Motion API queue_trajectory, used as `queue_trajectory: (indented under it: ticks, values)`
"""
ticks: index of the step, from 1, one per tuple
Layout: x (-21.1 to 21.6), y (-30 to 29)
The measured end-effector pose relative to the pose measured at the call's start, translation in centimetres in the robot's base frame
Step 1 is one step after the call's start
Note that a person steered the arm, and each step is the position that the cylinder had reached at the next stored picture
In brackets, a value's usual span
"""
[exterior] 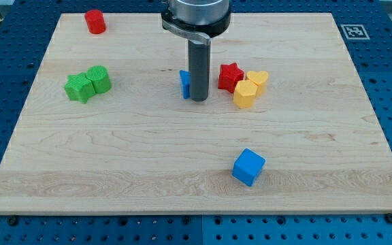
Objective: Place the blue triangle towards the bottom of the red circle
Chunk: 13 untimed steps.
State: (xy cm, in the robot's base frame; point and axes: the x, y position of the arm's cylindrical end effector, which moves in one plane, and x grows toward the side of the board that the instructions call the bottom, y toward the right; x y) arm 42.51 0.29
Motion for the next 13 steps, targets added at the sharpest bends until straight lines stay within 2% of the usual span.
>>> queue_trajectory:
  ticks: [1, 2, 4, 7, 13]
  values:
    - [-0.3, 0.5]
    - [-2.0, -2.2]
    - [-5.2, -3.9]
    - [-5.2, -4.5]
    - [-6.6, -10.4]
